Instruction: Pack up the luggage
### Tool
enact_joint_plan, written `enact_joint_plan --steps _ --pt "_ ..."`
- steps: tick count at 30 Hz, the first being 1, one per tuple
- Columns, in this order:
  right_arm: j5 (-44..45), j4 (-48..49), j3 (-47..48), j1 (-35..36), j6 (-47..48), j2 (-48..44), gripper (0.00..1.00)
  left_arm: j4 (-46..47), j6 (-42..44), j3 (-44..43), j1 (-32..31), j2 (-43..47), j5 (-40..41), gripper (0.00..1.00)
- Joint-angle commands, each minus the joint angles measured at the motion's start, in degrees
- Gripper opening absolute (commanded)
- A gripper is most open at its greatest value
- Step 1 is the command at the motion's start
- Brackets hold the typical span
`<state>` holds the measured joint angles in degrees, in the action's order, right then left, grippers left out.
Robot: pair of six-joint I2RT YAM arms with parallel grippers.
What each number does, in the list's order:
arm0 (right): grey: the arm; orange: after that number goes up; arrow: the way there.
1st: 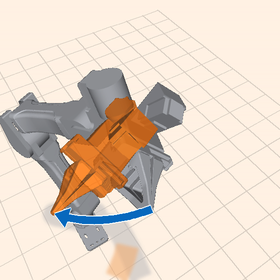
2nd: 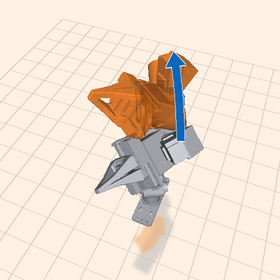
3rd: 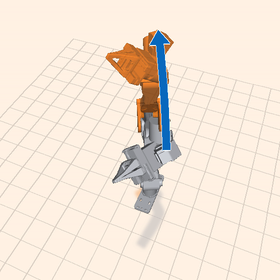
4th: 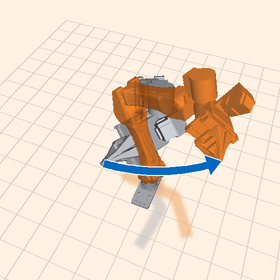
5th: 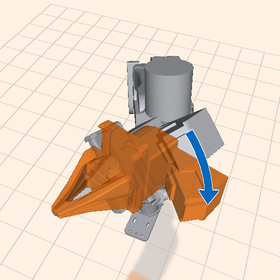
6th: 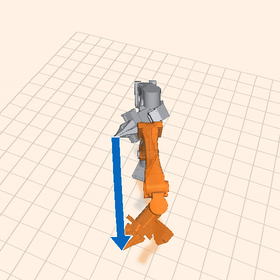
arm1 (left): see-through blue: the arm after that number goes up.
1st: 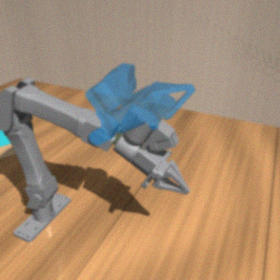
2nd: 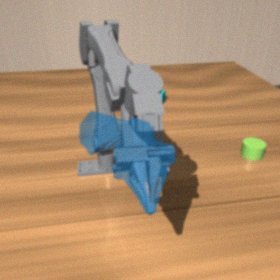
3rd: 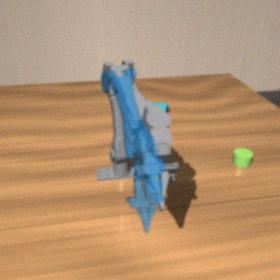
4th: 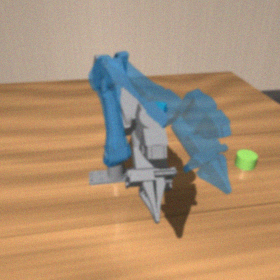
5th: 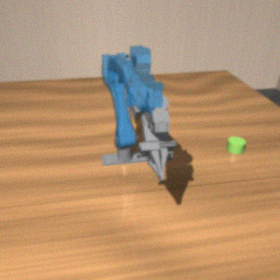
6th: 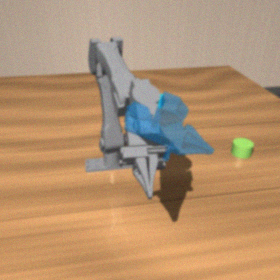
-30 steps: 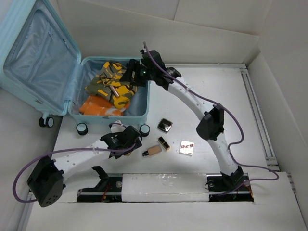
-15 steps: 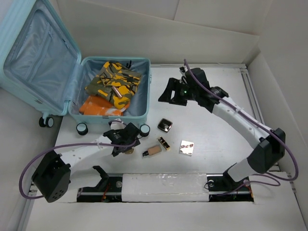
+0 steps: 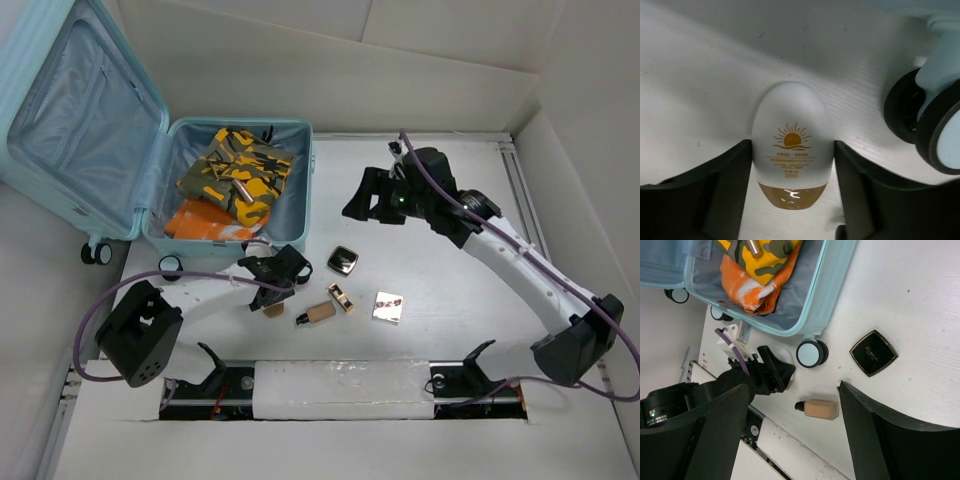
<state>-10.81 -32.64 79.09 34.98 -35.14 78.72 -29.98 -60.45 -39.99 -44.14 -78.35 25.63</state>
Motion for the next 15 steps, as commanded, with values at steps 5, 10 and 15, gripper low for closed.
enact_joint_plan --steps 5,10,15 --pt "2.7 -4.4 0.8 -3.0 3.5 -5.6 0.79 3.1 -1.9 3.3 0.1 1.2 -2.6 0.34" --pt "0.5 -5.7 0.3 -5.2 4.7 -7.5 0.79 2.0 -3.6 5.6 0.1 6.1 -3.7 0.31" --pt "-0.7 -6.8 -0.3 -5.7 5.9 -7.5 0.79 -6.2 -3.6 -1.7 0.1 17.5 -3.1 0.29"
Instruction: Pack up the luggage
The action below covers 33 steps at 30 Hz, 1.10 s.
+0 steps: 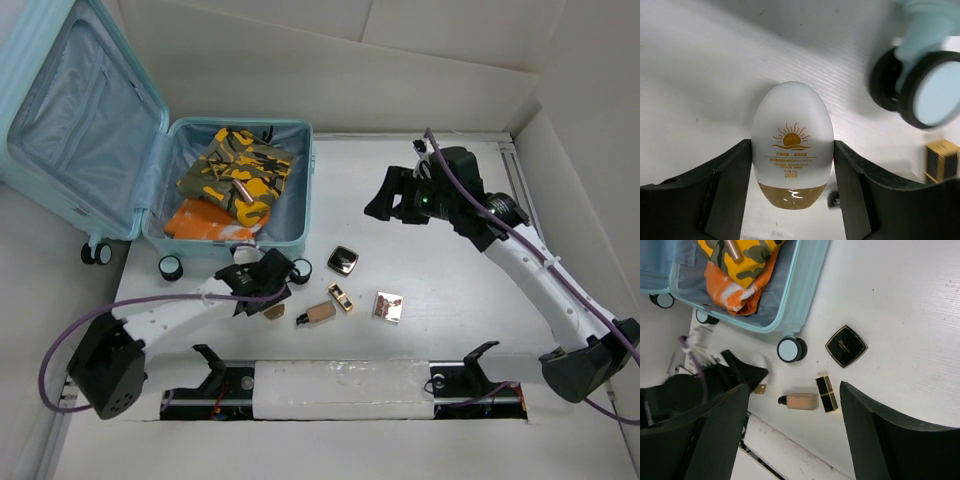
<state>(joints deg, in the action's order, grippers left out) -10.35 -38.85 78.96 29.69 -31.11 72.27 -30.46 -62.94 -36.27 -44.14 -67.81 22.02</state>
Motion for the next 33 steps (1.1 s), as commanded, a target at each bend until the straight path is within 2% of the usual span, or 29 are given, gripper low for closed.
enact_joint_plan --steps 1,5,7,10,12,14,15,16,18,19,22,28,31,33 --pt "-1.9 -0.6 -0.2 -0.4 1.8 -1.6 0.79 -7.0 -0.6 -7.5 0.1 8.4 0.5 0.29" --pt "-3.9 -0.6 -4.2 -1.6 2.4 -1.6 0.79 -11.7 2.4 -22.2 1.2 9.5 4.9 0.32" --pt "-4.4 -0.1 -5.6 -1.6 2.4 -2.1 0.79 -11.7 7.2 -27.2 3.4 7.4 4.9 0.34" --pt "-5.6 1.0 -7.9 -1.6 2.4 -2.1 0.79 -6.6 12.9 -34.5 9.8 2.1 5.4 0.34" --pt "-5.6 1.0 -8.5 -1.6 2.4 -2.7 0.79 -2.2 18.6 -38.8 17.8 -3.0 4.0 0.38" --pt "-5.0 1.0 -9.1 -1.6 2.4 -3.3 0.79 0.5 21.4 -41.7 23.7 -6.6 1.5 0.49" --pt "-4.4 0.4 -9.9 -1.0 2.4 -3.3 0.79 1.4 22.9 -43.1 28.9 -10.4 0.6 0.71" --pt "-4.4 0.4 -10.8 -1.0 2.9 -3.9 0.81 1.4 22.9 -46.7 31.3 -12.2 -3.0 0.82" --pt "-2.5 -0.1 -12.0 0.5 2.9 -4.6 0.83 -0.1 23.6 -50.5 33.8 -16.2 -4.1 0.92" --pt "0.5 -0.1 -13.9 1.2 2.9 -4.6 0.83 -0.1 25.0 -51.8 33.2 -16.2 -4.9 0.93" --pt "3.5 3.0 -17.7 2.4 1.8 -4.1 0.83 1.9 25.9 -49.7 28.3 -12.1 -5.5 0.93" --pt "8.8 7.5 -18.1 8.0 1.1 4.8 0.83 2.4 23.6 -34.4 16.5 -0.4 -7.8 0.92" --pt "11.0 8.0 -15.0 9.9 2.5 12.1 0.86 1.9 21.2 -25.2 14.9 4.6 -10.3 0.92" --pt "13.4 8.0 -12.4 12.0 3.7 15.9 0.89 2.9 19.8 -20.4 14.9 10.3 -14.8 0.90"
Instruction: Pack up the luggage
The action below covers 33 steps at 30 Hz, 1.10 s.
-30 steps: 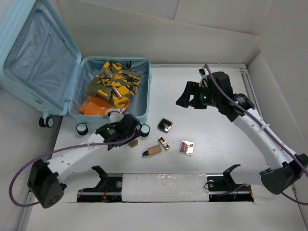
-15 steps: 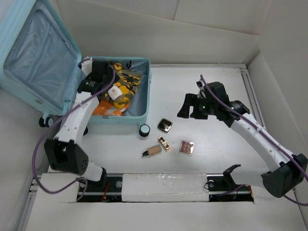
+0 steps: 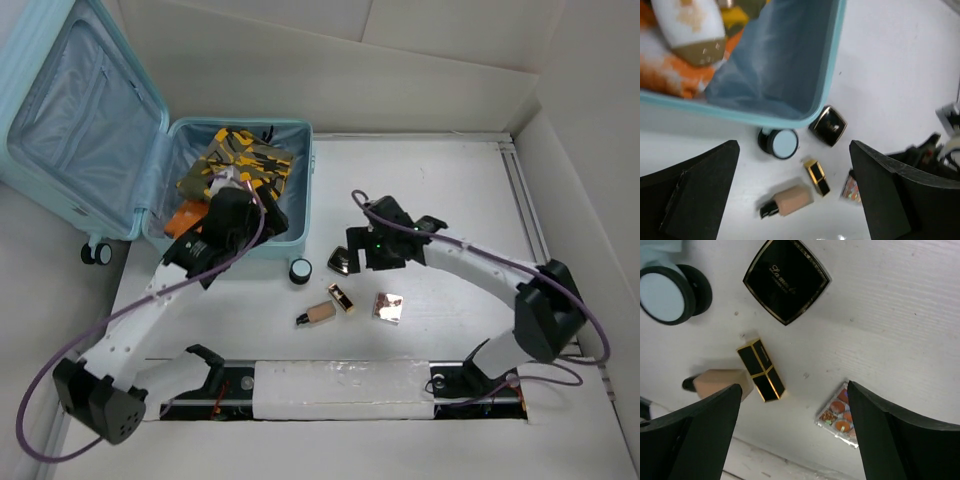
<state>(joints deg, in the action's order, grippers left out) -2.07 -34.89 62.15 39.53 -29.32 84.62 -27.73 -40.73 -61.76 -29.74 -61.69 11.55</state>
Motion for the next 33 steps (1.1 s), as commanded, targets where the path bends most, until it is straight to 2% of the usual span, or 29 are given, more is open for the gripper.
enact_joint_plan --steps 1,7,10,15,24,27,28,29,33 --pt "6.1 4.0 5.1 2.9 1.9 7.0 0.94 0.8 -3.0 9.1 0.5 6.0 -5.6 0.90" --pt "9.7 4.6 11.6 3.5 2.4 18.1 0.97 0.1 -4.3 16.0 0.5 12.5 -9.0 0.89" --pt "13.6 3.3 15.6 4.0 1.9 22.7 0.99 0.1 -3.7 16.1 0.5 13.1 -9.0 0.89" --pt "14.8 2.1 19.8 4.0 1.9 28.8 0.99 -0.4 -2.1 14.8 0.5 12.6 -9.0 0.89" --pt "15.8 4.1 22.5 3.5 3.7 33.4 0.99 -0.9 0.2 13.2 0.5 11.9 -9.5 0.89" --pt "15.1 4.7 23.1 3.5 3.7 33.4 0.85 -0.9 0.2 13.2 0.5 11.4 -9.5 0.89" --pt "15.1 5.3 22.5 3.5 3.0 32.8 0.75 -0.9 0.8 12.7 0.5 11.4 -9.5 0.89" --pt "15.1 5.3 21.6 3.5 2.1 32.0 0.70 -0.9 1.4 12.7 0.5 11.4 -10.1 0.89" --pt "14.5 5.3 17.8 2.2 0.4 26.9 0.54 0.6 8.4 9.9 0.5 10.3 -13.0 0.88"
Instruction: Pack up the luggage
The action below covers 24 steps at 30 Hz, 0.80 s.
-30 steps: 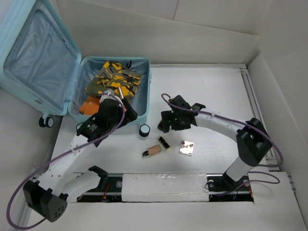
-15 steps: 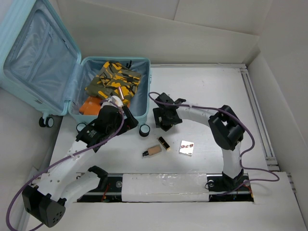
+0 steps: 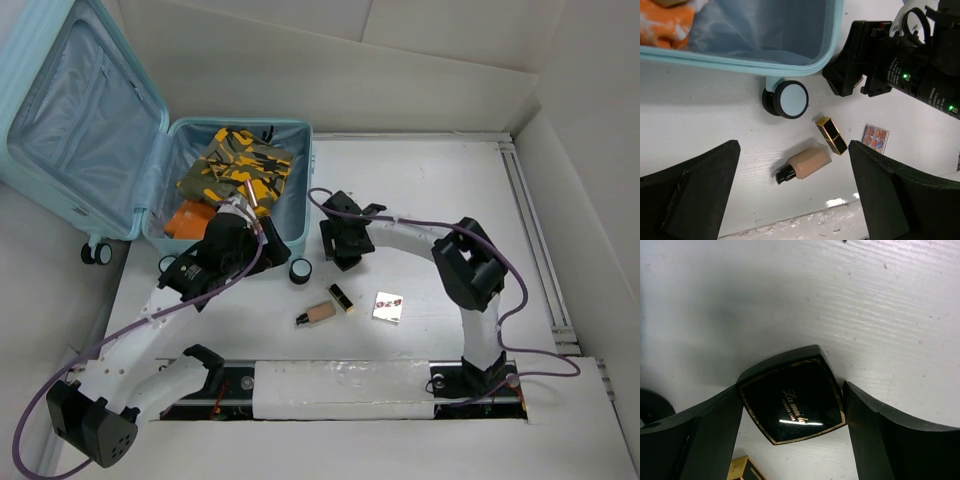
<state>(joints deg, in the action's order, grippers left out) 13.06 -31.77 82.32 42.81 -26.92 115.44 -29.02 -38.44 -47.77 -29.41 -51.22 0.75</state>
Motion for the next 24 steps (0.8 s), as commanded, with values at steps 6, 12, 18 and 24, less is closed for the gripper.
enact_joint_plan --steps 6,12,18,24 --pt "-5.3 0.0 -1.0 -4.5 -1.3 -14.2 0.54 1.2 11.1 -9.1 0.1 -0.7 4.0 0.88" --pt "-20.7 -2.9 17.4 -3.3 -1.3 -8.1 0.53 5.4 12.5 -21.1 0.1 0.9 6.8 0.88" --pt "-26.2 -11.8 64.1 -1.2 -7.3 18.4 0.87 3.2 13.0 -18.8 0.1 2.9 1.7 0.88" --pt "-30.1 -3.1 50.0 -8.8 -12.3 8.6 1.00 4.1 17.4 -12.4 0.1 1.7 -5.2 0.87"
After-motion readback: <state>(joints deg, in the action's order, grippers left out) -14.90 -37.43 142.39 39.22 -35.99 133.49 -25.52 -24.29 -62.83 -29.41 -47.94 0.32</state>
